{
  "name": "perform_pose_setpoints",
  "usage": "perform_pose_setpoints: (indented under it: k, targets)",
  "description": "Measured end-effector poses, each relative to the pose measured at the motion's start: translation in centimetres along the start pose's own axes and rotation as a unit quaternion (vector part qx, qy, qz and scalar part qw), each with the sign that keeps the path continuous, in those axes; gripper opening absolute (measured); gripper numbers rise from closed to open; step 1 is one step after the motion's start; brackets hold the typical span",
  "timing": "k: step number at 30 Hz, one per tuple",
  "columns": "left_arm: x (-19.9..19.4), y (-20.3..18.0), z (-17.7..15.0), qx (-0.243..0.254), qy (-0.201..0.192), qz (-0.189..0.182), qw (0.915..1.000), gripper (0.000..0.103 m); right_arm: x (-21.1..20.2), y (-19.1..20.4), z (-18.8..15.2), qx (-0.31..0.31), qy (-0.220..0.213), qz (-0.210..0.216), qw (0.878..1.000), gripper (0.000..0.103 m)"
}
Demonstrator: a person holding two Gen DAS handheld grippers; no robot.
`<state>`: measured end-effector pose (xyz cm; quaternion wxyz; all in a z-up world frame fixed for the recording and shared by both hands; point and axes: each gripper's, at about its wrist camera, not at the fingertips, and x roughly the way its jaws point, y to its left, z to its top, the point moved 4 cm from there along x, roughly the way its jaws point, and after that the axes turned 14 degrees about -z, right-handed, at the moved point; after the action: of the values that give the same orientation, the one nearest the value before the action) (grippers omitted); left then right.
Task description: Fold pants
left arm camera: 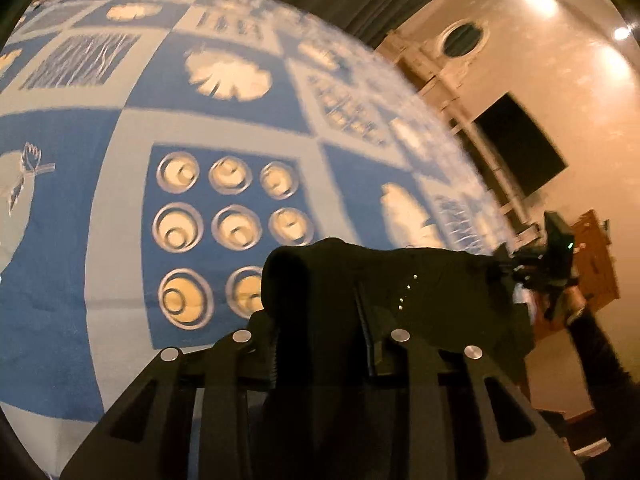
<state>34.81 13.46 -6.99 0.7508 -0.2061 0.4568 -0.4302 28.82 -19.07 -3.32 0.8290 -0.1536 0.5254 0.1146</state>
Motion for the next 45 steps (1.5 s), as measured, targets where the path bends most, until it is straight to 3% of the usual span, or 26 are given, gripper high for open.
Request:
perform_pose_setpoints:
  k: [3, 7, 13, 14, 16, 18, 20, 24, 26, 29, 31, 34, 35, 37, 42, 45]
  targets:
    - [-1.7, -2.1, -0.7, 0.009, -0.023, -0.042, 0.9988, 0.03, -4.2, 0.8, -1.8, 0.002, -0.059, -0.036, 0.998, 0.011]
    - [-3.6, -5.2, -3.2, 0.03, -0.035, -0.071, 0.9964, 0.03, -8.7, 3.9, -6.2, -0.016, -0.113, -0.089, 0.989, 0.011]
    - [-6.0, -7.1, -10.7, 0.019, -0.036, -0.077, 0.9962, 0.032, -9.6, 9.8, -14.3, -0.048, -0.125, -0.135, 0.982, 0.014]
    - [-6.2, -6.9, -11.9, 0.011, -0.032, -0.07, 0.997, 0.032, -9.3, 10.2, -15.2, -0.044, -0.122, -0.133, 0.983, 0.018]
    - [-6.7, -6.3, -14.5, -0.013, -0.028, -0.058, 0.9979, 0.043, -8.3, 11.1, -17.2, -0.033, -0.104, -0.116, 0.987, 0.021]
    - [-7.2, -5.7, -17.0, -0.038, -0.024, -0.041, 0.9982, 0.051, -7.8, 11.8, -18.4, -0.031, -0.091, -0.101, 0.99, 0.038]
    - [-7.6, -5.1, -18.9, -0.059, -0.02, -0.024, 0.9977, 0.051, -7.8, 12.5, -19.3, -0.015, -0.08, -0.077, 0.994, 0.058]
    - [-9.0, -3.2, -22.3, -0.142, -0.033, -0.012, 0.9893, 0.053, -8.8, 12.2, -20.5, 0.058, -0.066, 0.0, 0.996, 0.066]
    - [-10.0, -2.6, -23.5, -0.191, -0.065, -0.022, 0.9791, 0.053, -9.5, 11.5, -21.4, 0.111, -0.061, 0.035, 0.991, 0.07]
    - [-10.0, -3.4, -24.3, -0.213, -0.092, -0.04, 0.9719, 0.055, -9.5, 9.0, -22.7, 0.221, -0.048, 0.104, 0.968, 0.071]
    - [-9.2, -4.9, -23.9, -0.206, -0.103, -0.045, 0.9721, 0.066, -9.1, 7.3, -23.0, 0.276, -0.042, 0.121, 0.952, 0.071]
    - [-8.0, -5.9, -23.4, -0.211, -0.124, -0.051, 0.9683, 0.068, -8.5, 5.7, -23.6, 0.332, -0.035, 0.141, 0.932, 0.071]
    - [-7.5, -6.0, -23.4, -0.22, -0.13, -0.054, 0.9652, 0.068, -8.3, 5.0, -23.9, 0.359, -0.035, 0.155, 0.92, 0.071]
    - [-6.6, -5.7, -23.0, -0.236, -0.144, -0.039, 0.9602, 0.074, -7.9, 4.2, -24.4, 0.39, -0.033, 0.172, 0.904, 0.071]
    - [-5.5, -5.1, -23.1, -0.248, -0.148, 0.004, 0.9573, 0.074, -6.6, 2.4, -25.9, 0.479, -0.024, 0.21, 0.852, 0.071]
    - [-5.1, -5.3, -22.9, -0.24, -0.146, 0.033, 0.959, 0.072, -5.8, 2.2, -25.8, 0.495, -0.02, 0.219, 0.84, 0.071]
